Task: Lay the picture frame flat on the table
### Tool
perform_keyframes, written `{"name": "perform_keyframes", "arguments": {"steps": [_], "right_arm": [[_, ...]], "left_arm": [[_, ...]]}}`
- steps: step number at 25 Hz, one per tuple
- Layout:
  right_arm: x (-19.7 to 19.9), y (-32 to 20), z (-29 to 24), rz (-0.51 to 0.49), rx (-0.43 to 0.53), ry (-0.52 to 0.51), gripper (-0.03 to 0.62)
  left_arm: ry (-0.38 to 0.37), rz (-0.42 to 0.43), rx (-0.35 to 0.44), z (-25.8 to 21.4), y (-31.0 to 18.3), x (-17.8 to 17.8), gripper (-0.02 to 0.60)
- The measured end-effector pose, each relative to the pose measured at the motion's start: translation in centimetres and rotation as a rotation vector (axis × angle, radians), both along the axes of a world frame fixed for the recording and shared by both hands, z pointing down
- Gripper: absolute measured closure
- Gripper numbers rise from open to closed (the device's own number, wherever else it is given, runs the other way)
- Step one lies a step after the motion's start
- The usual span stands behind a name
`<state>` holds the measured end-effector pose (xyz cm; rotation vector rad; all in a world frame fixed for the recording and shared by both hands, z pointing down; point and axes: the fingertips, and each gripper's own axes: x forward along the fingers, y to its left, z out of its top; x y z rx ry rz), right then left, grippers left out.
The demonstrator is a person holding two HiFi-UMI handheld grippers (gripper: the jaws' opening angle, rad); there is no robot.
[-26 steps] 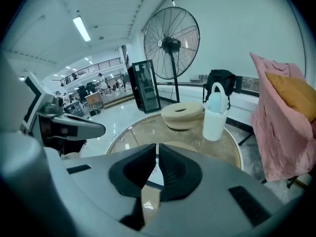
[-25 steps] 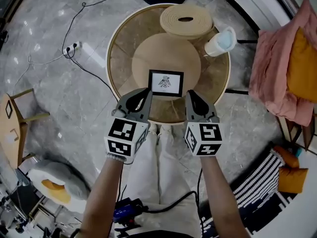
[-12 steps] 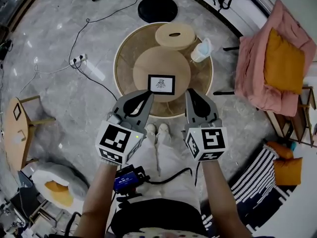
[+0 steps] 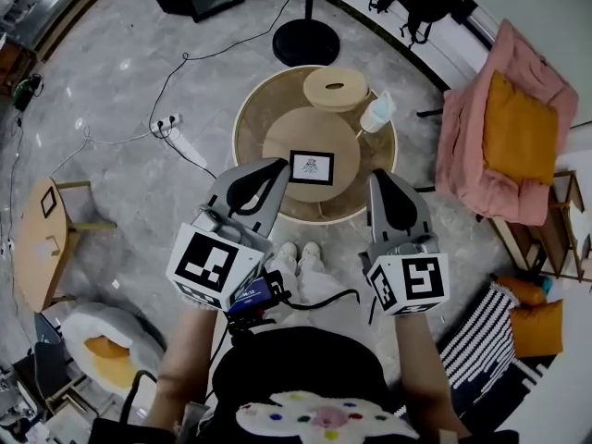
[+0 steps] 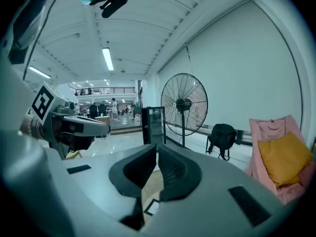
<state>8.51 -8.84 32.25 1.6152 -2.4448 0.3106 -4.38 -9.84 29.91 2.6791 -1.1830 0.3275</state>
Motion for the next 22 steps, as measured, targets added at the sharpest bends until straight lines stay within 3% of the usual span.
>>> {"name": "perform_keyframes", "arguments": {"steps": [5,15,22], "right_arm": [[0.0,1.1,-2.7,-0.001,0.043,0.005,0.554],[-0.9,2.4,-6.7,-0.008,0.117,-0.001,0.554],[-1.6,2.7,-6.4,-0.035,0.102,-0.002,0.554]], "left_arm": [[0.048,-0.038,0.043,-3.0,0.8,-1.6,0.566],[0.037,-0.032,0.072,-4.7,3.1,-2.7,0.566],[0.039,-0.030,0.056,-5.2,3.7,-2.5,0.566]]}}
